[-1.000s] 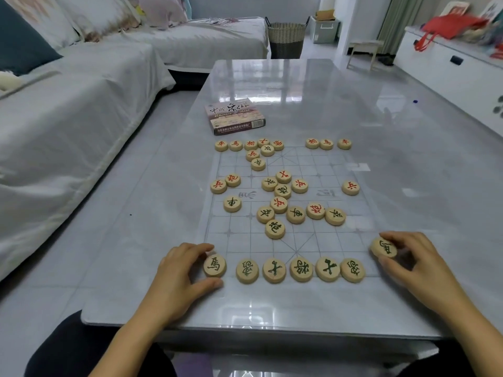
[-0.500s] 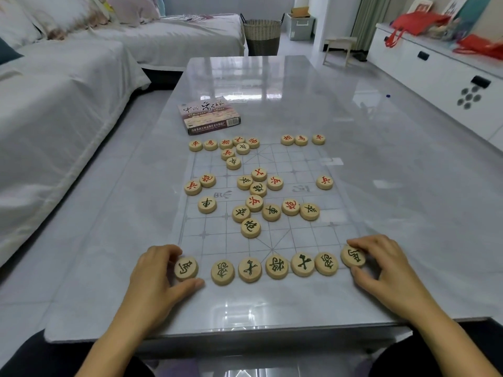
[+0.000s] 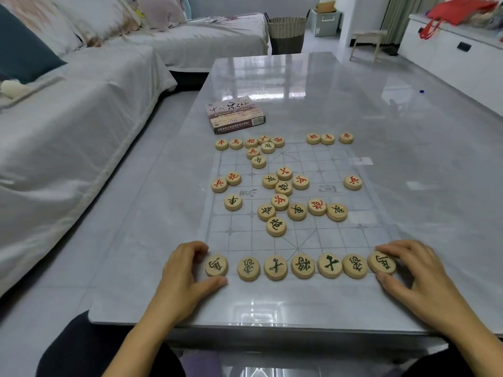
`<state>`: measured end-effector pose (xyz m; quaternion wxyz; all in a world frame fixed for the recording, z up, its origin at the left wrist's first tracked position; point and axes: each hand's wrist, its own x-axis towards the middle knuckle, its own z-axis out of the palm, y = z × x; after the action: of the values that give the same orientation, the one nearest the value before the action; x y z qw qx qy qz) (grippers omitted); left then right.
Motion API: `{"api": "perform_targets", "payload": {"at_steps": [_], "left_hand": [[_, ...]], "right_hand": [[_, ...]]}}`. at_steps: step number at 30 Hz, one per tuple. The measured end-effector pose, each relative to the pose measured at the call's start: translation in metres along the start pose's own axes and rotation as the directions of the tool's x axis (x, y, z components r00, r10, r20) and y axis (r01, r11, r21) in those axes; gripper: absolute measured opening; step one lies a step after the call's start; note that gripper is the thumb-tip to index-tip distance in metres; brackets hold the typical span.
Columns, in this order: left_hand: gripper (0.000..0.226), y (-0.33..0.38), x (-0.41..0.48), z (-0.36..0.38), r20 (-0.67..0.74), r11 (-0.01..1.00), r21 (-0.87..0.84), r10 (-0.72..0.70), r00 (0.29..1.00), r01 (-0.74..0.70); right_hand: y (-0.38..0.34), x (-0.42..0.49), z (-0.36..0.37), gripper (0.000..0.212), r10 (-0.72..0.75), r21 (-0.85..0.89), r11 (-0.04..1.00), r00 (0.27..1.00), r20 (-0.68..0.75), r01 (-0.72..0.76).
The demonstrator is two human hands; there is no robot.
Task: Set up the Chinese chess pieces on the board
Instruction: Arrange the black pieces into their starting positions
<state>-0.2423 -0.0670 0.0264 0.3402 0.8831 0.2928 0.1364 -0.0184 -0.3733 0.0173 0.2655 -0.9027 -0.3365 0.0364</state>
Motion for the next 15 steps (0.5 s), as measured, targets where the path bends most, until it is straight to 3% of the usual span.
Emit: {"api": "perform_targets", "payload": {"at_steps": [4, 11, 15], "left_hand": [[0.037, 0.0011, 0.001, 0.0016, 0.018, 0.996, 0.066, 0.063, 0.998, -0.064], [0.04, 0.0021, 0.0019, -0.0038, 0.146, 0.988, 0.058, 0.137, 0.98, -0.147], [0.039, 0.0017, 0.0018, -0.004, 0.154, 0.99, 0.033, 0.131, 0.979, -0.137]], "right_hand": [[0.0017, -0.0005, -0.0007, 0.043, -0.009, -0.009, 1.0, 1.0, 0.017, 0.009], [0.0025, -0.0007, -0.0002, 0.038, -0.023, -0.019, 1.0, 1.0, 0.02, 0.023], [-0.0001, -0.001, -0.0012, 0.052, -0.002, 0.003, 1.0, 1.0, 0.025, 0.002]]}}
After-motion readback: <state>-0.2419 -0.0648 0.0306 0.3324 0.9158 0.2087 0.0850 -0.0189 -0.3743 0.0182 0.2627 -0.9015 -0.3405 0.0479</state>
